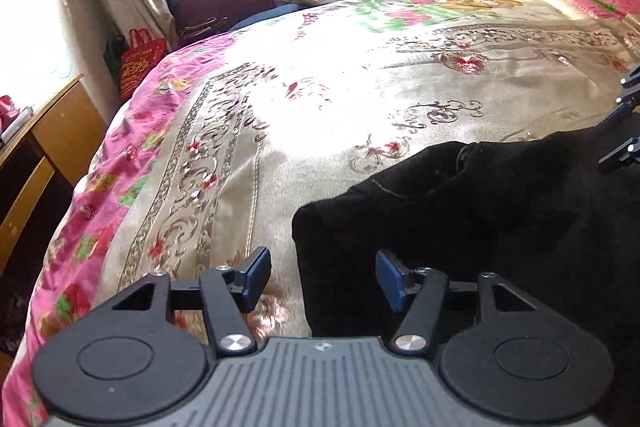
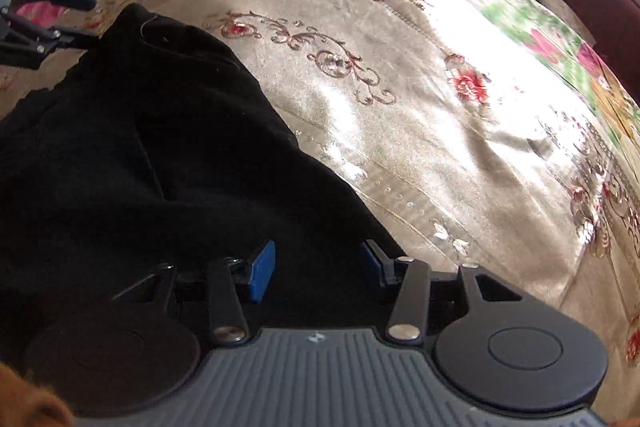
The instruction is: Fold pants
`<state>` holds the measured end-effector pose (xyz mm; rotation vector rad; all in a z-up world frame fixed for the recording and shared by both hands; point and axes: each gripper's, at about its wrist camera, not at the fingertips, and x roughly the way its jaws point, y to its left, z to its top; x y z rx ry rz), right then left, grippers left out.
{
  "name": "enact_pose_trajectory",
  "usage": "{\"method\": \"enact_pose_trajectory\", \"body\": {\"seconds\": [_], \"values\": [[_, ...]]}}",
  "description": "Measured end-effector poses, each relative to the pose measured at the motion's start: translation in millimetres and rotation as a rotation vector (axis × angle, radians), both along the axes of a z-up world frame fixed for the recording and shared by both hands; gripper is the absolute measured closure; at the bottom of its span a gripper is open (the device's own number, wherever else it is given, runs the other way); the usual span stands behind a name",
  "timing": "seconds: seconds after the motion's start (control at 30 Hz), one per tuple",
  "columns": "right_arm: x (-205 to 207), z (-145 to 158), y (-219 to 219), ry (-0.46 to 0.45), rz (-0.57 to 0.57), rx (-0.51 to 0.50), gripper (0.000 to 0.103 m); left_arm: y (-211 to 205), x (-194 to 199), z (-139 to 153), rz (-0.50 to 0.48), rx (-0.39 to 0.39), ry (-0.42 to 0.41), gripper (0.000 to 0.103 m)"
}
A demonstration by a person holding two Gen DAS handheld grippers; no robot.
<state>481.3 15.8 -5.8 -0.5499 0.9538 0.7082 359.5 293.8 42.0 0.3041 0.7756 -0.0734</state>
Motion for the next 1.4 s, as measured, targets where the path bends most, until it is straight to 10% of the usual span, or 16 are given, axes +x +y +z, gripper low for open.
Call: {"method": "enact_pose_trajectory", "body": {"seconds": [0.67,0.83,0.9,1.1,1.4], "values": [[62,-30,-3,0.175,0.116,-0.022,0.041,-20,78,-24,-0.391,0.113,0.264,0.02],[55,-29,-5,0.185,0.063,0.031,0.075,-17,94,-37,-0.371,0.104,0.31,0.012],[49,-27,-5,0.191,0.044,0.032,0.095,-16,90,-35,-0.358,0.09,0.305,0.023],[16,0,0,0.074,0.04,0.013,0.097,-24,66,-17,-0.367,0.175,0.235,0.062],[-104,109,-22,-0.128,0.074,0.082,0.097,-13,-36,71,-0.281,0.087,-0.018,0.07]]}}
